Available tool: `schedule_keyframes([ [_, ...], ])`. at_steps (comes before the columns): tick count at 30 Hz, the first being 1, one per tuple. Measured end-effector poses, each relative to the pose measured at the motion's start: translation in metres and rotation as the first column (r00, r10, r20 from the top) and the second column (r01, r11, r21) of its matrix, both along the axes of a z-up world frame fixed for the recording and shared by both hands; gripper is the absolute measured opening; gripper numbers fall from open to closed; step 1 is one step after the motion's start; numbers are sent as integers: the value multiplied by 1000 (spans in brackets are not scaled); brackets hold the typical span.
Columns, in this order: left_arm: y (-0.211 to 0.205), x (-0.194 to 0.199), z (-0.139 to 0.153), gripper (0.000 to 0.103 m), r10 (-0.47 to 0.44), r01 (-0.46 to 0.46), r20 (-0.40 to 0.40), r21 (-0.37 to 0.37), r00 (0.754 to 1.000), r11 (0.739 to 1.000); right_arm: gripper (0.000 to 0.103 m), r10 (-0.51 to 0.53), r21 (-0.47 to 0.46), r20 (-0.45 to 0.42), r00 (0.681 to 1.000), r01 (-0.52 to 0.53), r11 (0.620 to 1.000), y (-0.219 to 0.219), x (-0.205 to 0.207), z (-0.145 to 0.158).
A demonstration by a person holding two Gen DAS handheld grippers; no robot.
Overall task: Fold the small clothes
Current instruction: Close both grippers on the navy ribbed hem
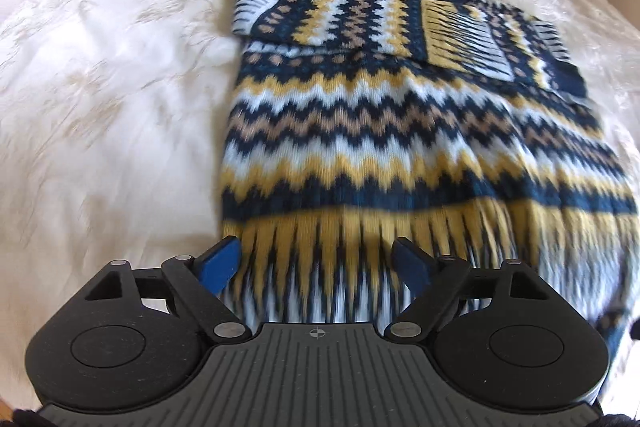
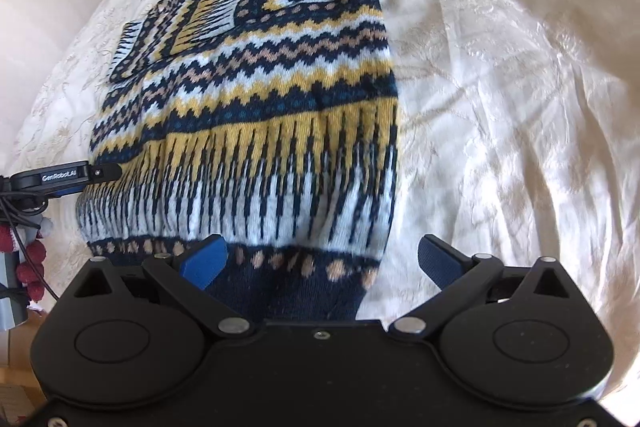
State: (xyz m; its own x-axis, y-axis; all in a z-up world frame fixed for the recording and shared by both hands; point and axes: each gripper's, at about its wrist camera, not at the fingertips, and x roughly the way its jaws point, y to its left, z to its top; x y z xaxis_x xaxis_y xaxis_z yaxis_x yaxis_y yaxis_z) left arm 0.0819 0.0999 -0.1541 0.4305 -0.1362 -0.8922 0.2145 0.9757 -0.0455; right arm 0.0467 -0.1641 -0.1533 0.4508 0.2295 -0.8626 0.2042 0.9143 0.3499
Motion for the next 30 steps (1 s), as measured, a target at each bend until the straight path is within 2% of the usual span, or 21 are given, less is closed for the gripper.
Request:
schedule_keyframes([
  [5, 13, -44, -4, 74, -22, 23, -39, 21, 999, 1000, 102, 46, 33, -2, 999, -46, 998, 3, -18, -10],
  [8, 21, -64, -12, 73, -4, 6, -70, 29, 998, 1000, 102, 64, 50, -2, 998, -64, 997, 5, -24, -14],
  [13, 31, -83, -16, 73, 14, -12, -70, 27, 997, 1000, 102, 100, 54, -1, 995, -100, 994, 12, -30, -20],
  [22, 23, -71, -21, 73, -26, 26, -45, 0, 999, 1000, 102, 117, 63, 1, 993, -116, 991, 18, -28, -26],
  [30, 3, -65, -35, 73, -91, 93, -84, 21, 992, 995, 102, 108, 55, -19, 994, -106, 993, 22, -20, -37],
])
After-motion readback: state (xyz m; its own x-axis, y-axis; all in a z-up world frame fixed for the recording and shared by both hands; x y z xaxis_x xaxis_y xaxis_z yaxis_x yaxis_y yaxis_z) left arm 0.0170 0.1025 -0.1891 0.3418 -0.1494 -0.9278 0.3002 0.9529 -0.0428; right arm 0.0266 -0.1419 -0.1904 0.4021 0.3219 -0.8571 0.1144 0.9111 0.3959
